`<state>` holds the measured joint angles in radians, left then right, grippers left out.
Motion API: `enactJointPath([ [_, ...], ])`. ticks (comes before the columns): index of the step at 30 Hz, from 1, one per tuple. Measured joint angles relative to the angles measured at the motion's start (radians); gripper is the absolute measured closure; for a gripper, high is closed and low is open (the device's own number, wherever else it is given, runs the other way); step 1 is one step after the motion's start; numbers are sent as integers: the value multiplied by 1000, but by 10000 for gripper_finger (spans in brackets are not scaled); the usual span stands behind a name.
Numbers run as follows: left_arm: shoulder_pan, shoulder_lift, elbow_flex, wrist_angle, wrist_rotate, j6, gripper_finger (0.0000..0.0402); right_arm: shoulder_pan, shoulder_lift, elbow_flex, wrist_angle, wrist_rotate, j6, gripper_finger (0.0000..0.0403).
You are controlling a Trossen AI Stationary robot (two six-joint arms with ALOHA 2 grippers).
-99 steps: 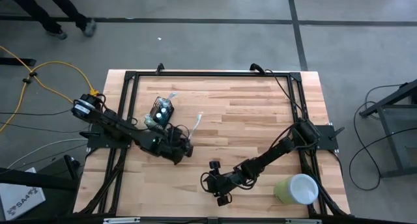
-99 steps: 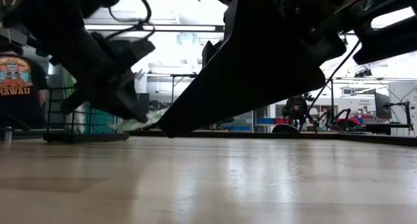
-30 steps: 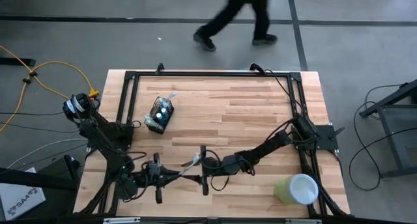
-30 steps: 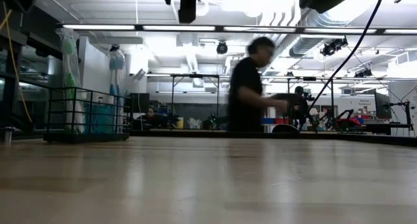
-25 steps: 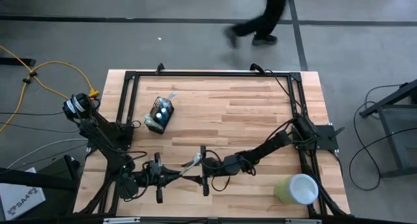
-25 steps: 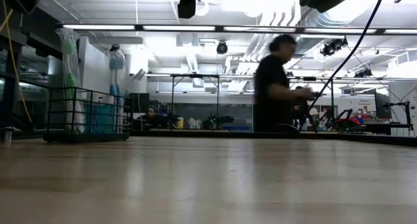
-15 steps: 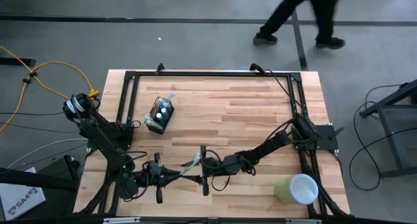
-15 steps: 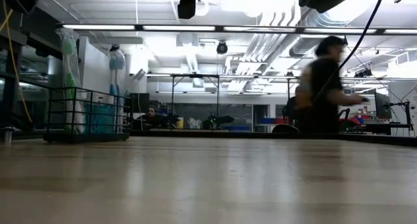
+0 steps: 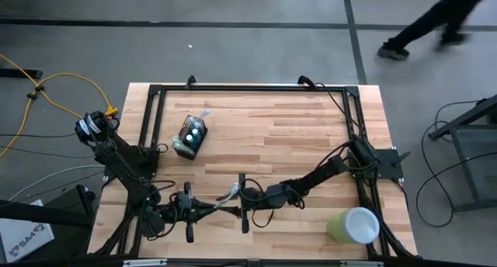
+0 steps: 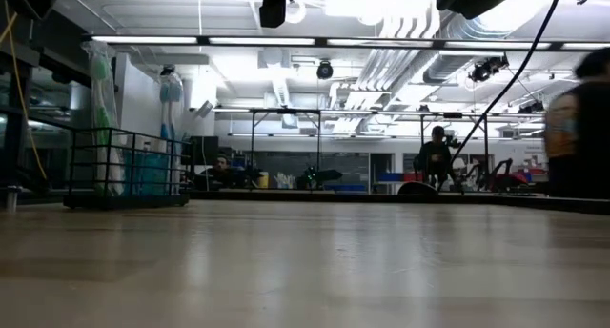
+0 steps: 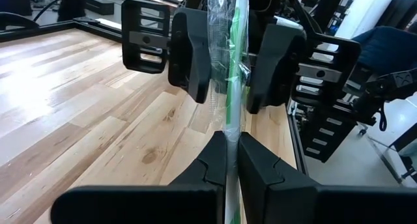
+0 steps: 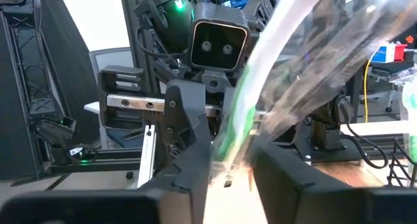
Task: Pick & Place toothbrushing station
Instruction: Put the green toothbrush into the black wire organizer
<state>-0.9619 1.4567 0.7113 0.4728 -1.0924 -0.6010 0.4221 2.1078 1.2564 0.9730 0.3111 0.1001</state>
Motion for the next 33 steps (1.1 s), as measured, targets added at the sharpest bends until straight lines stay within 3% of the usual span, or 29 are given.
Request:
enactJointPath([
  [9, 0, 0, 0, -2, 2, 7, 393, -1, 0, 0, 0, -49, -21, 385],
  [25, -1, 0, 0, 0, 6, -10, 389, -23, 0, 0, -4, -131, 12, 388],
  [33, 0, 0, 0, 1, 17, -1, 342, -23, 0, 0, -6, -139, 12, 388],
])
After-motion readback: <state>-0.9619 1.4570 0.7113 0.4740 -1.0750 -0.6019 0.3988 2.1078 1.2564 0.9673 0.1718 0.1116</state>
